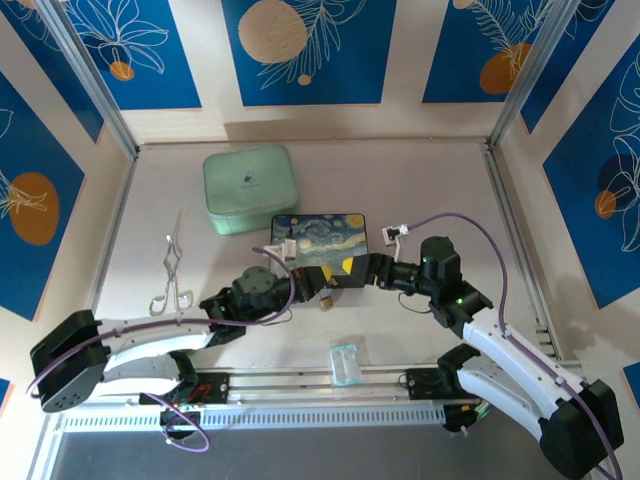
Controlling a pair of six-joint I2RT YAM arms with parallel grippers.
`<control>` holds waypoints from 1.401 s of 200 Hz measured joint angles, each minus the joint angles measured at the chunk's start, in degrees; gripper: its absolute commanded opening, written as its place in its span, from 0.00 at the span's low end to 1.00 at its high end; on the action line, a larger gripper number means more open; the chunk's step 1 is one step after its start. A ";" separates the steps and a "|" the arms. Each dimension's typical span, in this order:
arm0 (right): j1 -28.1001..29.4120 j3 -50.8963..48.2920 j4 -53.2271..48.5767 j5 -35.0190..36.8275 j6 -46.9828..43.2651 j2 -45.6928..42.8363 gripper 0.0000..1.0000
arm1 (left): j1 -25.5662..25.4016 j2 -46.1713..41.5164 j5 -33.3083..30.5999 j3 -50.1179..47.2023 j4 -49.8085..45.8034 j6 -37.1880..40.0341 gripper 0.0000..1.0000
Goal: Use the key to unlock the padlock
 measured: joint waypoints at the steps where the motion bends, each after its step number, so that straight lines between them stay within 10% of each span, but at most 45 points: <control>1: 0.00 0.00 0.20 -0.13 -0.11 -0.04 0.71 | 0.04 -0.24 0.26 0.09 -0.11 0.55 0.00; 61: 1.57 -1.42 13.16 -7.87 0.79 0.50 0.52 | 0.24 -5.90 6.51 2.29 1.18 10.93 0.00; 254: 6.49 -3.82 20.63 -7.93 0.81 1.25 0.00 | 0.24 -4.50 9.31 2.60 5.81 11.04 0.00; 280: 6.38 -4.26 19.30 -7.28 0.74 0.92 0.00 | 0.22 -5.38 6.34 2.60 2.99 11.43 0.67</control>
